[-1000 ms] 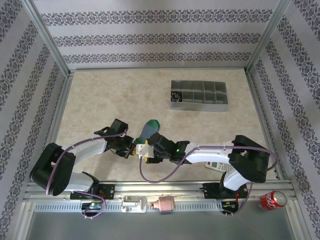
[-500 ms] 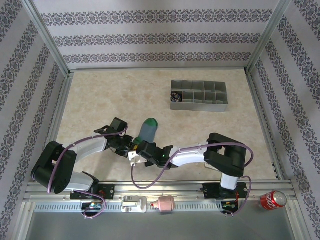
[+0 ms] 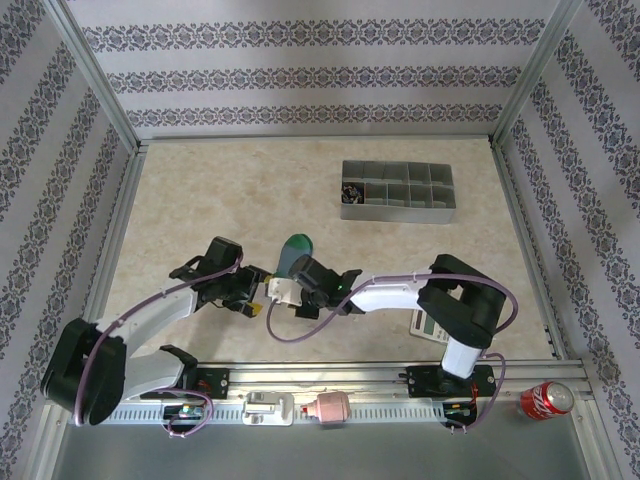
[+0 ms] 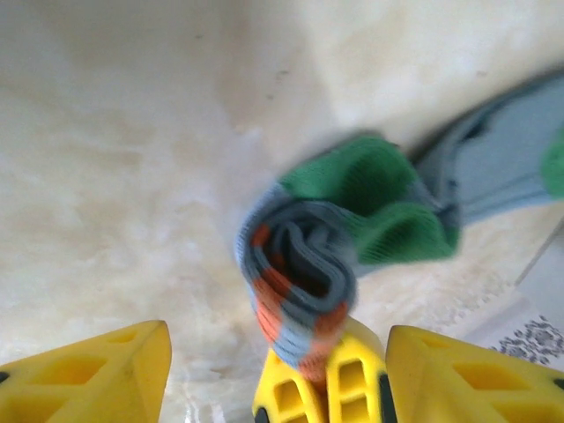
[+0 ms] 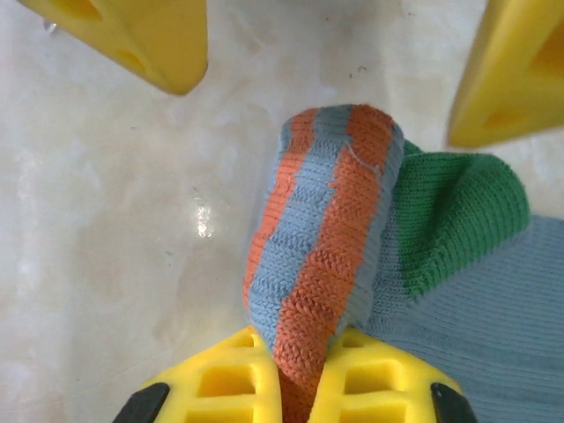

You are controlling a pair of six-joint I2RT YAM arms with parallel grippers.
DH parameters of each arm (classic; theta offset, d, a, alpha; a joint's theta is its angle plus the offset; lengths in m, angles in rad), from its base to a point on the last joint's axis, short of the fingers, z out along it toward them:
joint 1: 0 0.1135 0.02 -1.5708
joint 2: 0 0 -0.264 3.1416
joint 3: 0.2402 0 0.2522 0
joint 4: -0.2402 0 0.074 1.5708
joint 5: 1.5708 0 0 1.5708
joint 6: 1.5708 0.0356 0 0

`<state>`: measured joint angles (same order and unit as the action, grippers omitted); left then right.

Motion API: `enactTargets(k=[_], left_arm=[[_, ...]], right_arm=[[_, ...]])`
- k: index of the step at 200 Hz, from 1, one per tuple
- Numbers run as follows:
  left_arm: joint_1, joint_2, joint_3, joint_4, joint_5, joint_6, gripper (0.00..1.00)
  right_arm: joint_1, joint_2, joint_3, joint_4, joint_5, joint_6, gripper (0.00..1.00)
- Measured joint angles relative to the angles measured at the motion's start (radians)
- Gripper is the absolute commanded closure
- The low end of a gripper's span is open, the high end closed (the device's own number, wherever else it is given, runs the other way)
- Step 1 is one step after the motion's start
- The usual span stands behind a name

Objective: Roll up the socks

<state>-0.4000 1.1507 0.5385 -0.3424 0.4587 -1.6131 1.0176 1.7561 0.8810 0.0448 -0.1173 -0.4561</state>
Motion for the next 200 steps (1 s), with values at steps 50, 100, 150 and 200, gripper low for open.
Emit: enactTargets(k=[50, 100, 150, 200], left_arm=[[0.001, 0.005, -0.031, 0.07, 0.016, 0.054, 0.47], [-0.045, 0.106, -0.044, 0.194, 0.023, 0.064, 0.46], [-0.059, 0.229, -0.044, 0.314, 0.018, 0.072, 0.79], [-0.068, 0.233, -0.023, 0.263, 0.035, 0.044, 1.0]], right_arm=[[-0.101, 0.02, 0.006, -0.011, -0.23, 0.093, 1.0], [-0.181, 0.085, 0.074, -0.078, -0.422, 0.156, 1.0], [-0.231, 0.149, 0.147, -0.159, -0.556, 0.201, 1.0], [-0.211, 0.073, 0.085, -0.162, -0.455, 0.201, 0.57]])
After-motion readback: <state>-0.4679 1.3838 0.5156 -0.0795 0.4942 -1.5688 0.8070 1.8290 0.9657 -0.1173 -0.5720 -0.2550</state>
